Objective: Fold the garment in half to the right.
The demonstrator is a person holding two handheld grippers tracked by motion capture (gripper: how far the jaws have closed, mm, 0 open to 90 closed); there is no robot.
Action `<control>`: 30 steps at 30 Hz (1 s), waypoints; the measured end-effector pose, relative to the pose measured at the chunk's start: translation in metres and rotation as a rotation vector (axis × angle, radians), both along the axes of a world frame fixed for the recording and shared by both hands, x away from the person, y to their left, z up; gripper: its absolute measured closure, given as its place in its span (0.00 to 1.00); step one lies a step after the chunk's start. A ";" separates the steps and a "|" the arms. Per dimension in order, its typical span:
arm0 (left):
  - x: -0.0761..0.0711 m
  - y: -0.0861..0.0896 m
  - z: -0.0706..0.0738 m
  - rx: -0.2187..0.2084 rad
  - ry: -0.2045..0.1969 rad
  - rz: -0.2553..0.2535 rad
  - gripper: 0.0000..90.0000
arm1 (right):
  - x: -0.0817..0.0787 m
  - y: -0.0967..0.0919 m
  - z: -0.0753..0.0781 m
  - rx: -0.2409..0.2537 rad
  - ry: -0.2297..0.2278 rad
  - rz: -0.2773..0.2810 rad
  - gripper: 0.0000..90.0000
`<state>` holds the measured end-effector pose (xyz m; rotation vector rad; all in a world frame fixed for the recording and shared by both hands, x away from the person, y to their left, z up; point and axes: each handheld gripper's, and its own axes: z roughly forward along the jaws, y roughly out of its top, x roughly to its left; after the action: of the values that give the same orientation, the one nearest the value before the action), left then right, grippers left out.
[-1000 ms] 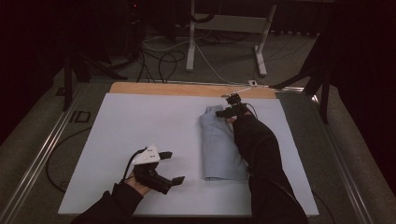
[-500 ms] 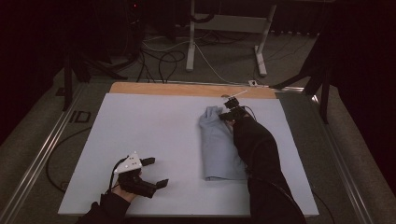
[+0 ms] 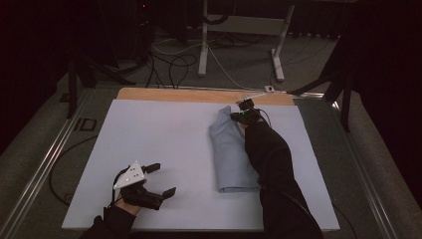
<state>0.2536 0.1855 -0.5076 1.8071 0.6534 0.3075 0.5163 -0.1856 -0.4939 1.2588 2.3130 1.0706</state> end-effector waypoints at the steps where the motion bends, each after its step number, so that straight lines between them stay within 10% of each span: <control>1: 0.000 0.000 0.000 0.008 0.000 0.001 0.00 | 0.001 0.000 -0.002 -0.010 0.011 -0.010 0.97; 21: 0.003 0.003 -0.004 0.013 0.006 0.034 0.00 | 0.007 -0.002 -0.023 -0.066 0.070 -0.040 0.94; 30: 0.003 0.002 -0.003 0.022 0.006 0.030 0.00 | 0.002 -0.001 -0.006 -0.071 0.048 -0.018 0.68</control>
<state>0.2567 0.1879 -0.5108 1.8211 0.6842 0.3304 0.5186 -0.1865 -0.5002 1.2887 2.3488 0.9534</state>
